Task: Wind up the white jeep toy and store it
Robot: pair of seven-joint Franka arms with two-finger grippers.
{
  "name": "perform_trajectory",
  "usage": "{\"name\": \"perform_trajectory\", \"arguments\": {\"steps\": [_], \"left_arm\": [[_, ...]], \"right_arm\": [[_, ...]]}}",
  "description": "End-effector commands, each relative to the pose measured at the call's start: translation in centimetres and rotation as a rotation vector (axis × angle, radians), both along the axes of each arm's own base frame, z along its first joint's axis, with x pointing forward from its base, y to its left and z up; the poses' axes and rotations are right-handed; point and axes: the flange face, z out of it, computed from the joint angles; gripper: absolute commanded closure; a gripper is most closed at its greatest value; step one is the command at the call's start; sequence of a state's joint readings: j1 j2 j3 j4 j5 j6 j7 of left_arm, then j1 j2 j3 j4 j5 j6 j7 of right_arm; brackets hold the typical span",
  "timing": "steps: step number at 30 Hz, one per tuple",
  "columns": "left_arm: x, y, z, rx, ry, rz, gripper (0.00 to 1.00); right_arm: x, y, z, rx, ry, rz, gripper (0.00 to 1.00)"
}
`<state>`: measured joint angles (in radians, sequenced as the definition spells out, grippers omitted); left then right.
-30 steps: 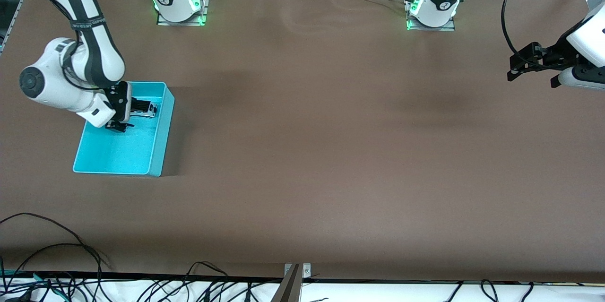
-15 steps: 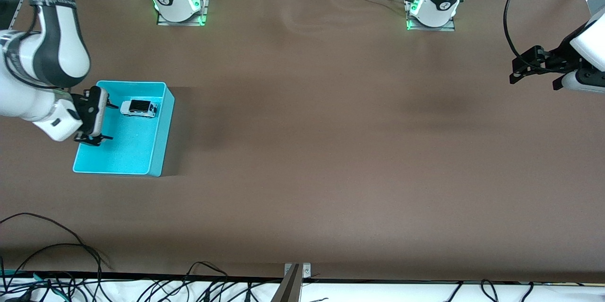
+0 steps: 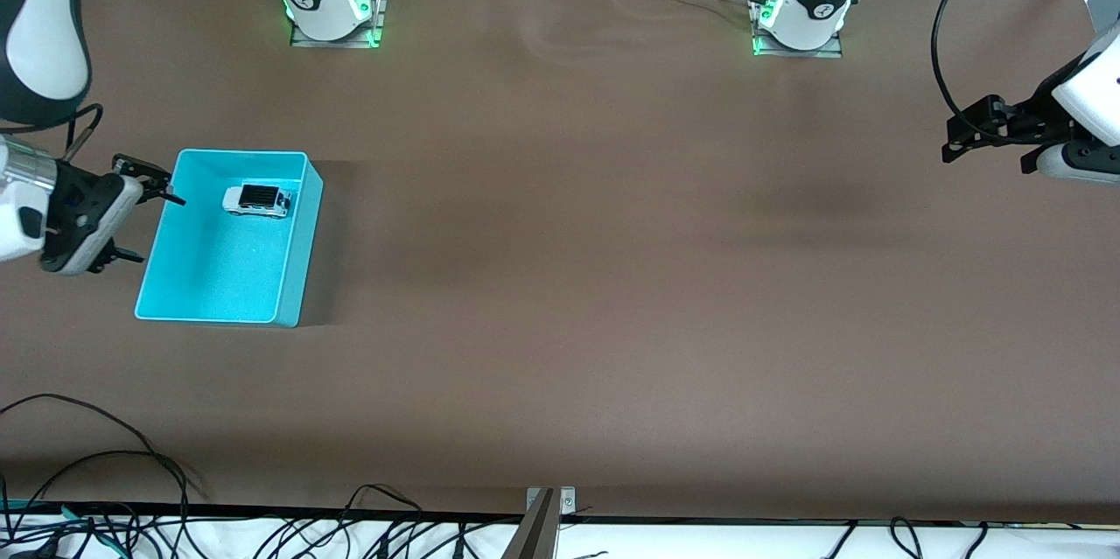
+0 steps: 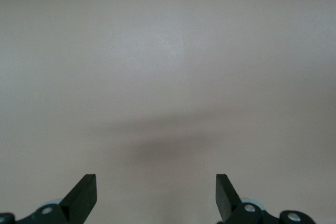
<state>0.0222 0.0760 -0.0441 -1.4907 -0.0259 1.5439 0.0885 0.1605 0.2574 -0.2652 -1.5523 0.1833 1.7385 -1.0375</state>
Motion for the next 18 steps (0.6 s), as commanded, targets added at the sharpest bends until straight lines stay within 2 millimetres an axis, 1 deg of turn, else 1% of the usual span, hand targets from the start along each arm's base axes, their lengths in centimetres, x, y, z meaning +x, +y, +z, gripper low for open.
{"name": "perform_trajectory", "arguments": {"steps": [1, 3, 6, 11, 13, 16, 18], "left_arm": [[1.6, 0.0, 0.1, -0.017, -0.019, 0.003, 0.0], [1.9, -0.1, 0.0, -0.016, -0.032, 0.001, 0.0], [2.1, -0.3, 0.1, -0.015, -0.044, -0.003, 0.0], [2.0, -0.2, 0.3, -0.014, -0.047, -0.002, 0.0], [1.8, -0.2, 0.5, -0.014, -0.052, 0.0, 0.0], [1.8, -0.1, 0.6, -0.012, -0.053, 0.001, 0.0], [1.7, -0.1, 0.7, -0.013, -0.053, 0.001, 0.0]], "right_arm": [[0.1, 0.8, 2.4, -0.023, 0.05, -0.279, 0.0], [0.1, 0.9, 3.0, -0.028, 0.057, -0.375, 0.0], [0.1, 1.4, 4.2, -0.035, 0.058, -0.474, 0.0], [0.2, 2.1, 5.5, -0.061, 0.053, -0.607, 0.0], [0.2, 2.0, 5.6, -0.073, 0.053, -0.666, 0.0], [0.2, 2.0, 5.7, -0.104, 0.046, -0.696, 0.0], [0.1, 2.5, 6.0, -0.127, 0.033, -0.684, 0.0]]}}
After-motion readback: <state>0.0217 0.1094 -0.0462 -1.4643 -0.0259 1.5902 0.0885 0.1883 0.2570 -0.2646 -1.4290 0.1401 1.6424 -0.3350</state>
